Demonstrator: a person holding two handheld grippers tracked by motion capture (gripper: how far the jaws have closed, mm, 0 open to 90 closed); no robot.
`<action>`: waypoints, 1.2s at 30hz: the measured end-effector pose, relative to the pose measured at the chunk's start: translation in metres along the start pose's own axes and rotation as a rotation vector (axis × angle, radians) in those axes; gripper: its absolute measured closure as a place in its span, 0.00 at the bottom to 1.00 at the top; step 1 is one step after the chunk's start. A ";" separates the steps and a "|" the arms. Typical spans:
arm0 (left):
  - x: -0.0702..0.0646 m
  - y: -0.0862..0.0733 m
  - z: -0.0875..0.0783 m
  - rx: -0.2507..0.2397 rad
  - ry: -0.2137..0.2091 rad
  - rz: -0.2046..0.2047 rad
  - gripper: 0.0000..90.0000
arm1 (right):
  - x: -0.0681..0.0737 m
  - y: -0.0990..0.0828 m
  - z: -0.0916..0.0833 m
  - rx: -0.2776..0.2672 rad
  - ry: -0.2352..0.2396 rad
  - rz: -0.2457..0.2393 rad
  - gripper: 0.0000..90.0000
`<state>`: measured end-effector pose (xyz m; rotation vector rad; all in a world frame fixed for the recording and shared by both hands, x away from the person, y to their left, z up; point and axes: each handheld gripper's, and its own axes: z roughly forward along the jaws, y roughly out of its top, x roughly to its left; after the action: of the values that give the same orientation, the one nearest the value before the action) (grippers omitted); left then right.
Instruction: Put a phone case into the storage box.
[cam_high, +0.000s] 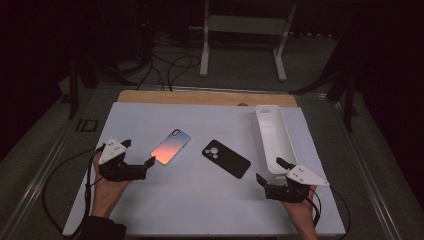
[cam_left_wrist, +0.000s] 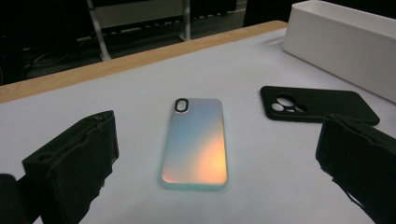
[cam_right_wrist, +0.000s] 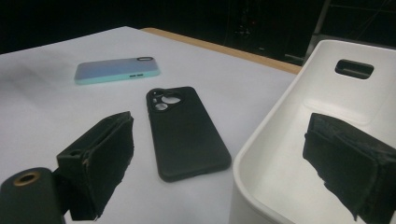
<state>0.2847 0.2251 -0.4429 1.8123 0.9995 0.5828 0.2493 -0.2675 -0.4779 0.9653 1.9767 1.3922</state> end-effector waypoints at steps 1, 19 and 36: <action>0.001 0.001 0.002 0.004 0.001 -0.001 0.00 | 0.000 0.000 0.000 0.001 0.000 0.004 0.10; 0.010 0.011 0.032 0.087 -0.001 0.020 0.00 | 0.000 -0.002 0.002 0.009 0.002 0.013 0.10; 0.023 0.010 0.063 0.152 -0.004 -0.011 0.00 | -0.001 -0.002 0.001 0.010 -0.001 0.019 0.10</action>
<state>0.3476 0.2104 -0.4623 1.9384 1.0755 0.5082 0.2503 -0.2686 -0.4803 0.9917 1.9804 1.3927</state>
